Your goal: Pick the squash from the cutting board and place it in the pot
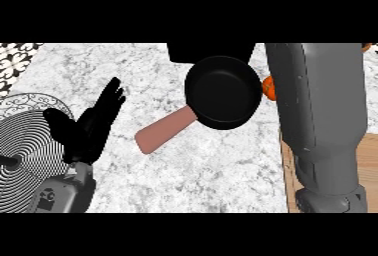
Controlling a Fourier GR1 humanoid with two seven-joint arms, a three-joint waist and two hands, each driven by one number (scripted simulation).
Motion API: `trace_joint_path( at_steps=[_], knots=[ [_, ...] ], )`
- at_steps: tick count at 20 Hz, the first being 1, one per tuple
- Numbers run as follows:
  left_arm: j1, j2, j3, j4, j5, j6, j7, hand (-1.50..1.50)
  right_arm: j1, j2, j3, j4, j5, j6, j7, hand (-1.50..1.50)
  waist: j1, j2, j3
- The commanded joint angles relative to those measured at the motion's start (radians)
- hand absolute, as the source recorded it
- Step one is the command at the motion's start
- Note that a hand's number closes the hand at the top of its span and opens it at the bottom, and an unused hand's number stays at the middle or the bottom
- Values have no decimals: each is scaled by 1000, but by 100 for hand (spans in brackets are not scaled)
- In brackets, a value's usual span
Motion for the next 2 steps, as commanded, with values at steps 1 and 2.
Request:
trace_joint_path(
  at_steps=[1, 2],
  knots=[
    [-12, 6, 20, 37, -10, 11, -10, 0, 19, 5, 65, -65, 113, -204, 255, -150, -25, -1, 0],
    [3, -6, 18, 12, 1, 18, 2, 0, 29, 5, 42, -96, 132, -180, 256, -150, -31, -9, 1]
  ],
)
